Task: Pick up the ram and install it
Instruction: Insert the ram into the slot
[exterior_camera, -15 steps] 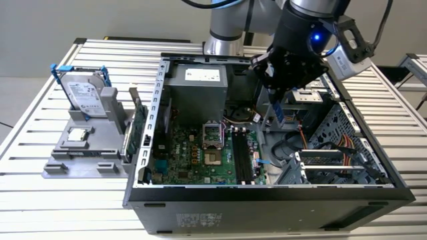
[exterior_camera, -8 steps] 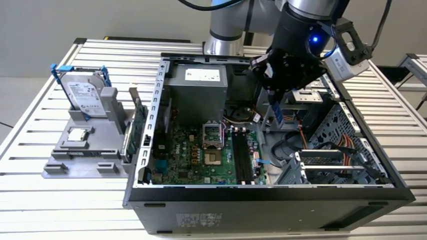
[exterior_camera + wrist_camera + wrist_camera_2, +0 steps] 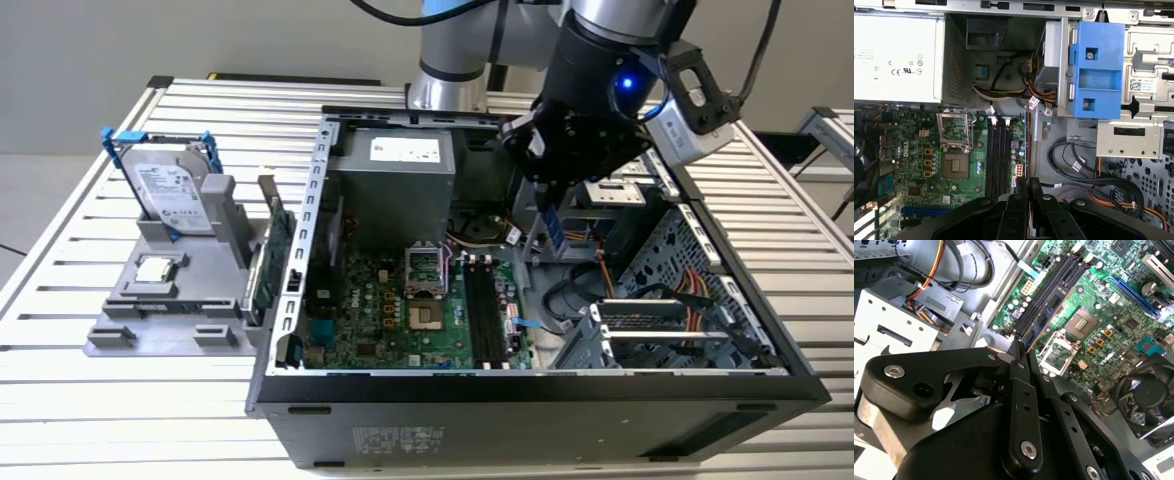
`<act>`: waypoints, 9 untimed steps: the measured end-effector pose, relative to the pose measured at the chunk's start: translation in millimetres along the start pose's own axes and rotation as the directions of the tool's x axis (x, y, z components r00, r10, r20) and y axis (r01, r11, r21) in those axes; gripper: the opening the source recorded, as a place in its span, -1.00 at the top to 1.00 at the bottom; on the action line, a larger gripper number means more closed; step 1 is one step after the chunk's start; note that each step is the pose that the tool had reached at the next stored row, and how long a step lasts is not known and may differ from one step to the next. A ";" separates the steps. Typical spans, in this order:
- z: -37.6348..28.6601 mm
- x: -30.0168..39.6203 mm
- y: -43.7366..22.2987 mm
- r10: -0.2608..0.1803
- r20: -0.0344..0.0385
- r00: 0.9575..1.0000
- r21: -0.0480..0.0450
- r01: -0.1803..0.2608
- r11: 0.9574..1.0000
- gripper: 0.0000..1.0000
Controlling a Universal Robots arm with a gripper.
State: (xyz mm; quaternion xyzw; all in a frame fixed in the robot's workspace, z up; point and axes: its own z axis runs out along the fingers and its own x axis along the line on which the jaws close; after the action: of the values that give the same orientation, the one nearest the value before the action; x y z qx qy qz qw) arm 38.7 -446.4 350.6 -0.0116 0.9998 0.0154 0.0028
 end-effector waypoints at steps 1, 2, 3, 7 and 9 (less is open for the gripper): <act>0.3 0.0 0.1 0.000 0.000 1.000 0.000 0.000 1.000 1.00; 0.7 0.0 0.3 0.001 0.000 1.000 0.000 -0.001 1.000 1.00; 1.0 0.0 0.5 0.001 0.000 1.000 0.000 -0.001 1.000 1.00; 2.3 0.0 1.3 0.002 0.000 1.000 0.000 -0.002 1.000 1.00; 2.9 0.0 1.7 0.003 0.000 1.000 0.000 -0.003 1.000 1.00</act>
State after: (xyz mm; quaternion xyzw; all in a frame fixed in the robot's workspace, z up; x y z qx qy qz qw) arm 38.7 -444.6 347.8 -0.0102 0.9998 0.0153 0.0028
